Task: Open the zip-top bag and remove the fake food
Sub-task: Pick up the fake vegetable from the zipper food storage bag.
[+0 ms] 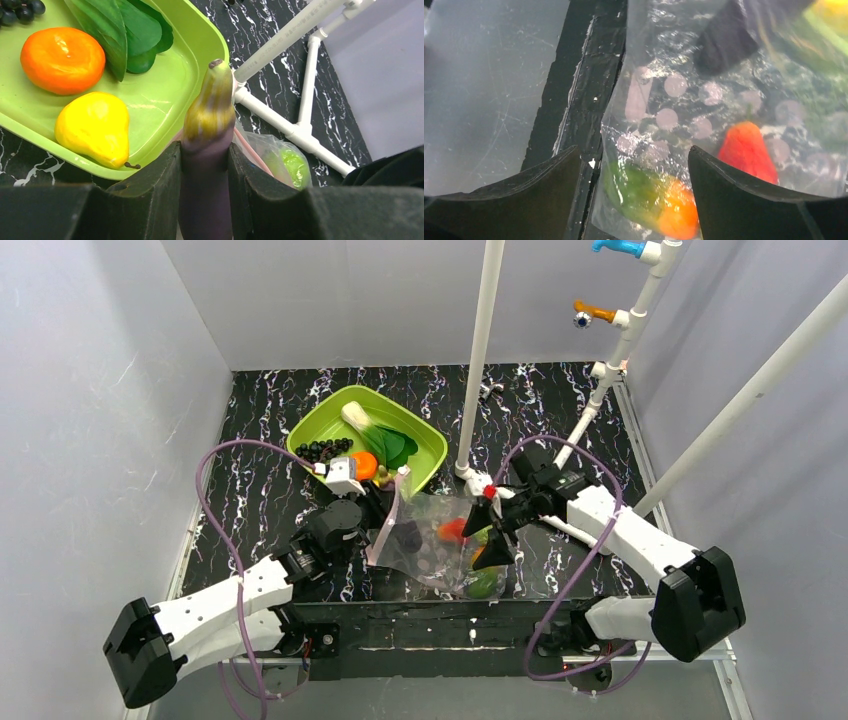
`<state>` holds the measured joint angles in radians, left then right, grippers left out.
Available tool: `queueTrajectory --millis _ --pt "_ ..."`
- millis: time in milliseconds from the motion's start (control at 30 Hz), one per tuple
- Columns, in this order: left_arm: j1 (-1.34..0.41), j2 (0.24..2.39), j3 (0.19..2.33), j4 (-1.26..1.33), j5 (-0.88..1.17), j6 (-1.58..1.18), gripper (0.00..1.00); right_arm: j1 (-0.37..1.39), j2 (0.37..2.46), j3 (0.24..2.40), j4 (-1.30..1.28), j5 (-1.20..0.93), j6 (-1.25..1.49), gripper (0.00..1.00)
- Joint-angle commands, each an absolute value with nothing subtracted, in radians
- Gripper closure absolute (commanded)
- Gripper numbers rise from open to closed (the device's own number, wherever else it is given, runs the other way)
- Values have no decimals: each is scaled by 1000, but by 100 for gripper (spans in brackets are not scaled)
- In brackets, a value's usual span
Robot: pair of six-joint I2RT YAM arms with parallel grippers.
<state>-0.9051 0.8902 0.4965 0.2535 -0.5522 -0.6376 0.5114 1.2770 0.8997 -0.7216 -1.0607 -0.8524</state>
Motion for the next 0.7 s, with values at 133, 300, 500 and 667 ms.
queueTrajectory --millis 133,300,500,667 --pt "-899 855 561 185 -583 -715 100 749 1299 1094 -700 -769 -811 13" --pt "-899 849 553 181 -584 -763 100 784 1305 1107 -592 -652 -657 13" --pt "-899 869 564 191 -546 -755 100 799 1450 1265 -581 -625 -674 22" --pt "-899 876 555 203 -538 -754 100 828 1455 1195 -546 -702 -658 99"
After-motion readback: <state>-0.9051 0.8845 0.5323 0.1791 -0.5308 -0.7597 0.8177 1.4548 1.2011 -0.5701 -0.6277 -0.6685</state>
